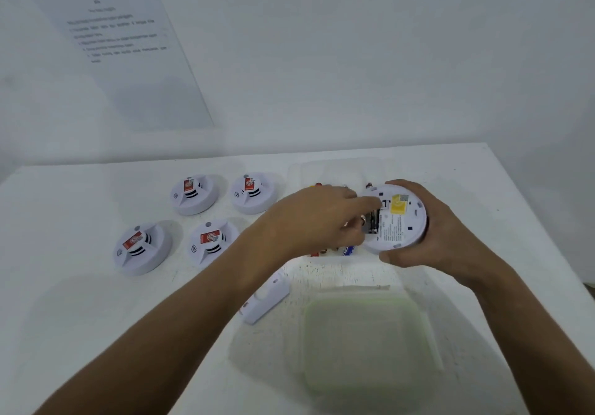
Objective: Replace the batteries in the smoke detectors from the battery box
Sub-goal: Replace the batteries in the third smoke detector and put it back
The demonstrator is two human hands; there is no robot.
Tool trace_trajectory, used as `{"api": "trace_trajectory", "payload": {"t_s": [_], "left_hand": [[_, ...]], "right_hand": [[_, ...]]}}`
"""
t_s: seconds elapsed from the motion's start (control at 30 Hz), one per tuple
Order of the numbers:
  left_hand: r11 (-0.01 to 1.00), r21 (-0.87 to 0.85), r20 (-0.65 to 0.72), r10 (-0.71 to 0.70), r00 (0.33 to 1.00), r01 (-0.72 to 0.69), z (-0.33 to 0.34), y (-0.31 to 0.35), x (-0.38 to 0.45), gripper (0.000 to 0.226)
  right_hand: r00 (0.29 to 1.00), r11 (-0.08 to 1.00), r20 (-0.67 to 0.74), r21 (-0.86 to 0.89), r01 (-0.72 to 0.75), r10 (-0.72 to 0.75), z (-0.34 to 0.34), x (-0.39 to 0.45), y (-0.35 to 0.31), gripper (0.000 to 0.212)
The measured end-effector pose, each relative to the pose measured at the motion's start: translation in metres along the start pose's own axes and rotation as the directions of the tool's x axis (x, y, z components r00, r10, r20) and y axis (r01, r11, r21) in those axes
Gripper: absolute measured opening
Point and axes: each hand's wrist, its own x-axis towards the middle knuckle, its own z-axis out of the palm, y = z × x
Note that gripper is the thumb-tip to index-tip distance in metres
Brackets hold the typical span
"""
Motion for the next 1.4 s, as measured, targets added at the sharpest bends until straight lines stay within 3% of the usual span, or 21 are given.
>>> {"api": "trace_trajectory", "payload": {"t_s": [0.1,0.2,0.47,0.67,0.73,0.87,1.03,1.4], "left_hand": [[0.999,-0.024,-0.024,0.024,0.999,-0.025,0.005,-0.003,0.007,0.054],[0.973,-0.232,-0.086,-0.031,0.996,0.01,0.007,-0.009,0.01,0.033],[0.853,-0.497,-0.124,-0.253,0.96,0.16,0.002,-0.012,0.017,0.019],[0.7,-0.658,-0.248,-0.548,0.799,0.277,0.001,-0.028,0.02,0.018],[0.678,-0.637,-0.154,-0.579,0.801,0.368,0.012,-0.033,0.021,0.015],[0.731,-0.532,0.07,-0.465,0.883,0.427,0.045,-0.031,0.025,0.018],[0.749,-0.496,0.173,-0.411,0.895,0.44,0.067,-0.032,0.035,0.021],[0.873,-0.174,0.146,-0.435,0.888,0.456,0.082,-0.032,0.034,0.025]], "right_hand": [[0.999,1.0,-0.051,0.016,-0.004,0.005,-0.004,0.004,0.002,0.085],[0.997,0.999,-0.074,0.039,-0.005,0.008,-0.009,0.007,0.002,0.087],[0.996,1.0,-0.093,-0.015,-0.007,0.005,-0.009,0.007,0.003,0.088],[0.983,0.997,-0.167,0.027,-0.069,0.072,-0.021,-0.009,0.01,0.091],[0.979,0.996,-0.186,0.019,-0.085,0.087,-0.025,-0.013,0.011,0.089],[0.978,0.996,-0.193,0.004,-0.085,0.084,-0.026,-0.017,0.012,0.085],[0.983,0.995,-0.157,-0.003,-0.101,0.099,-0.022,-0.018,0.013,0.091],[0.985,0.993,-0.13,0.0,-0.115,0.114,-0.018,-0.015,0.016,0.093]]}}
